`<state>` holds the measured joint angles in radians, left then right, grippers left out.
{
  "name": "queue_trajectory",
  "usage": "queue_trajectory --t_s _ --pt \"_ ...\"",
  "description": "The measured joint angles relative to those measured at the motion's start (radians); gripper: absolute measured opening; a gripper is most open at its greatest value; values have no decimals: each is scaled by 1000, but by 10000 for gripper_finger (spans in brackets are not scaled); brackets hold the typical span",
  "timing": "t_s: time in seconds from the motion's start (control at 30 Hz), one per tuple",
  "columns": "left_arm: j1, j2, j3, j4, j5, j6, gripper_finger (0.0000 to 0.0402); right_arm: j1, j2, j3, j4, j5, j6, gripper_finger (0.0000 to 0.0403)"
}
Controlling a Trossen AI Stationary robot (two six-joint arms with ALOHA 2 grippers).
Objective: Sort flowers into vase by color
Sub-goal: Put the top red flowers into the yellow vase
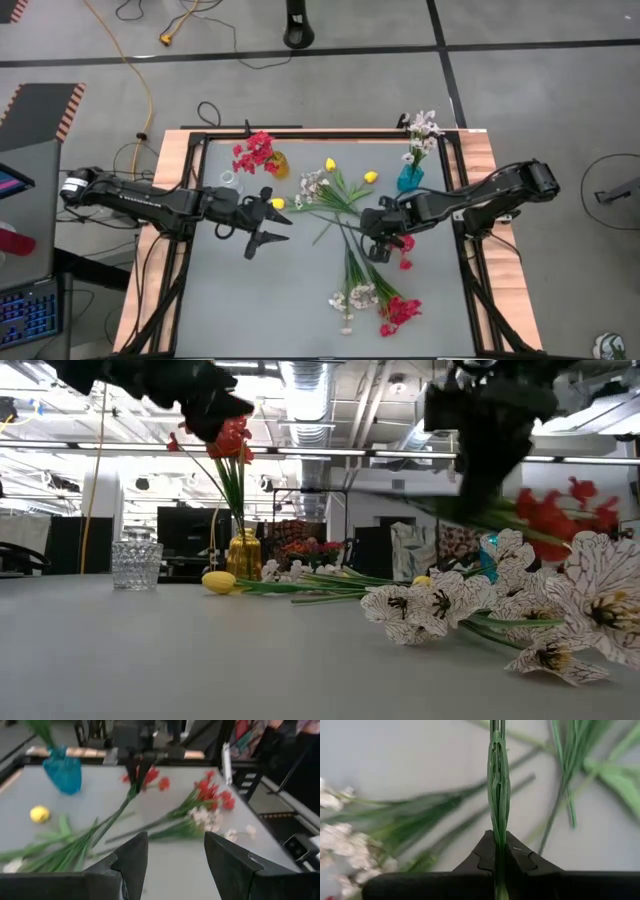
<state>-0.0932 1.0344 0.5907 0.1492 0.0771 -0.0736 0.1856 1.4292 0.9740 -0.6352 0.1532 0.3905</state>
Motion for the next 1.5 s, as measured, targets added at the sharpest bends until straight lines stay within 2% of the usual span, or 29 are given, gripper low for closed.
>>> queue_trajectory --t_s 0.13,0.27,0.5,0.63,0.8,1.0,1.1,1.3,1.5 --pt "-38 0 0 74 -12 -7 183 0 0 31 34 3 -120 42" --pt "-67 0 0 121 -12 -78 183 9 0 37 104 3 -290 42" --pt "-79 0 0 123 -19 -271 182 46 0 37 251 5 -629 42" --pt "-79 0 0 131 -71 -372 182 66 0 38 318 12 -788 41" --pt "-78 35 0 136 -110 -520 182 85 0 38 385 103 -947 41" --pt "-78 161 0 169 -104 -708 182 116 0 38 485 182 -1138 41" --pt "-78 225 0 245 -84 -779 182 138 0 38 525 206 -1221 41" --pt "-78 362 0 517 -8 -929 182 183 -1 38 537 259 -1365 41" --pt "-78 498 0 718 -4 -1044 182 214 -1 38 554 307 -1488 41"
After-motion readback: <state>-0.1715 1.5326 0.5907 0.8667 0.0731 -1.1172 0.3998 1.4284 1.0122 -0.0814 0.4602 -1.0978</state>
